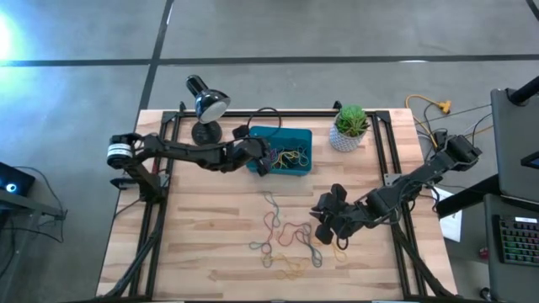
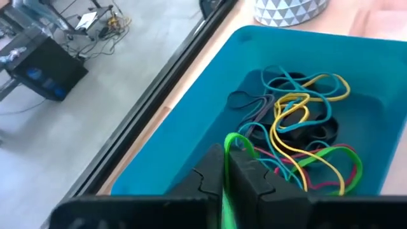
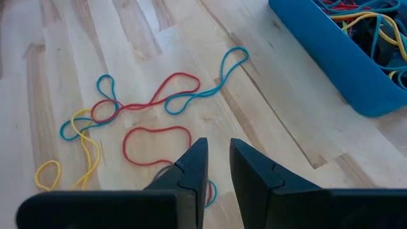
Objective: Pick and place rubber bands into bin
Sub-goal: Put the green rubber band into the blue bin, then put the purple rubber band into the blue bin
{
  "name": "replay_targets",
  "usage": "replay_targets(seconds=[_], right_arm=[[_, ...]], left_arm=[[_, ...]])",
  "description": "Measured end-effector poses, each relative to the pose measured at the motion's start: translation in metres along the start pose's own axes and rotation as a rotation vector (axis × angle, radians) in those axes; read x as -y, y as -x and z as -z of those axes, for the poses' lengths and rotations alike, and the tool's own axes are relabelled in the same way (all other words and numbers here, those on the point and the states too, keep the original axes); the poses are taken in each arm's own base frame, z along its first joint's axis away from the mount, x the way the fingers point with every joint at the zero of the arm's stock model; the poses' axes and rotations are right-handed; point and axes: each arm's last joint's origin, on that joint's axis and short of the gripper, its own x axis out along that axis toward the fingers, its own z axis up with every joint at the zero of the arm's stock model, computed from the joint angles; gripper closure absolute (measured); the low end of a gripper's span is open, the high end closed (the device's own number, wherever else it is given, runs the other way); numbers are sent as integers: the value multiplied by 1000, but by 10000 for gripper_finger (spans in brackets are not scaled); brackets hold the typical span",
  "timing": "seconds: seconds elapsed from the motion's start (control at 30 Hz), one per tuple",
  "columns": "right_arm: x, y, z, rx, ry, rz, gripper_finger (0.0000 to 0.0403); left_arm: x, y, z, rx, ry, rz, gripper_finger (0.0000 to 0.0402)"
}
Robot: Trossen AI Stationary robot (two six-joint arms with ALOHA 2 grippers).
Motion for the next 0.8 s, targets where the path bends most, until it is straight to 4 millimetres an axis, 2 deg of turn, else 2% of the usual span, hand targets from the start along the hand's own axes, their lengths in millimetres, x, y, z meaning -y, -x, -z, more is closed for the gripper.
replay_targets(seconds=[0.37,0.8], right_arm=[[4,-4,0,-1,-7,17,346],[5,-4,0,1,-3,20,346]], left_arm=[[0,0,-3,7,-34,18,334],[-2,4,-7,27,-17,20,328]])
